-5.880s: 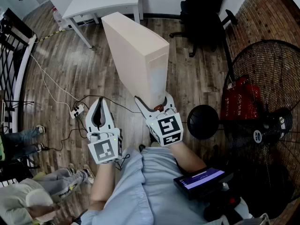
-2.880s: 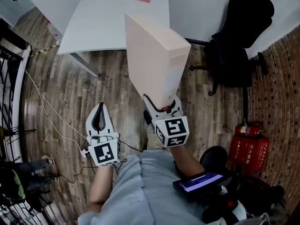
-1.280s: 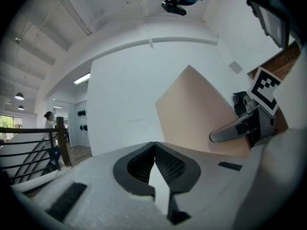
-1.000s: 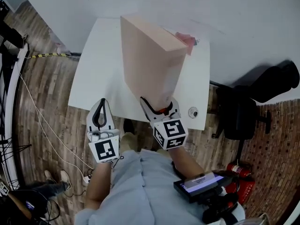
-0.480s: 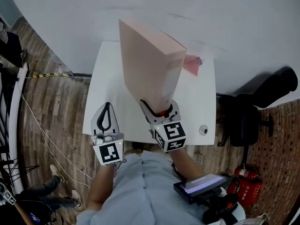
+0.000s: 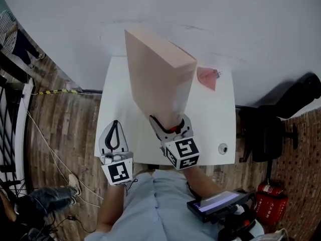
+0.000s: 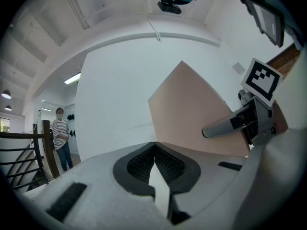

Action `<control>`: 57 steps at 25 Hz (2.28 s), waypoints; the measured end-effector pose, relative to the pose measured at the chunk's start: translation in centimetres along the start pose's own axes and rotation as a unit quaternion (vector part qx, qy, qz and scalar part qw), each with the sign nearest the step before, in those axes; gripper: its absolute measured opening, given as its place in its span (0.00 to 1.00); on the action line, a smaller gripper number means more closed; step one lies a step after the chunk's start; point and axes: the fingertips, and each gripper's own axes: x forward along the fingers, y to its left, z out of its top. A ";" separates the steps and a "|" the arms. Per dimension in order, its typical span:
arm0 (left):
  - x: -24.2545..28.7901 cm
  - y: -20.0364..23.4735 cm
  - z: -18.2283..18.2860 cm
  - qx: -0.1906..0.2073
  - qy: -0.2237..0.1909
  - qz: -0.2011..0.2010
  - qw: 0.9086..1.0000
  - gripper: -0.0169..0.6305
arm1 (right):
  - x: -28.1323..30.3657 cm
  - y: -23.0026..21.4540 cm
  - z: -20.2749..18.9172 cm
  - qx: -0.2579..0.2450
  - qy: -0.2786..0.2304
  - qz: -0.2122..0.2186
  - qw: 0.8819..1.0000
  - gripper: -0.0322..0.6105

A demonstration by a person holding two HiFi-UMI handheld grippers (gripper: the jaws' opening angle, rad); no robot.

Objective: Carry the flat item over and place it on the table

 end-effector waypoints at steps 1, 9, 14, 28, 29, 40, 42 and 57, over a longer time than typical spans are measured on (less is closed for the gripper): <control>0.2 0.2 -0.2 0.001 0.002 0.000 1.000 0.04 | 0.2 0.0 -0.1 0.002 0.004 0.003 1.000 0.51; 2.4 0.3 -2.2 0.000 0.035 0.001 0.999 0.04 | 2.8 -0.8 -2.6 0.036 0.044 0.024 0.998 0.51; 3.0 0.4 -3.3 -0.006 0.052 0.004 0.999 0.04 | 3.9 -0.2 -5.0 0.071 0.083 0.045 0.993 0.51; 5.8 1.1 -5.5 -0.013 0.079 0.012 0.997 0.04 | 7.2 0.0 -9.1 0.254 0.190 0.123 0.940 0.53; 6.0 1.1 -5.5 -0.014 0.079 0.011 0.997 0.04 | 7.4 0.0 -9.3 0.272 0.203 0.130 0.932 0.53; 8.1 1.8 -6.5 -0.006 0.084 0.009 0.996 0.04 | 10.0 -0.7 -13.0 0.411 0.275 0.154 0.855 0.55; 8.2 1.9 -6.8 -0.008 0.086 0.007 0.996 0.04 | 10.3 -0.7 -13.7 0.417 0.286 0.155 0.848 0.57; 8.5 1.5 -6.8 -0.007 0.090 -0.006 0.996 0.04 | 10.7 -1.5 -15.3 0.350 0.319 0.130 0.871 0.70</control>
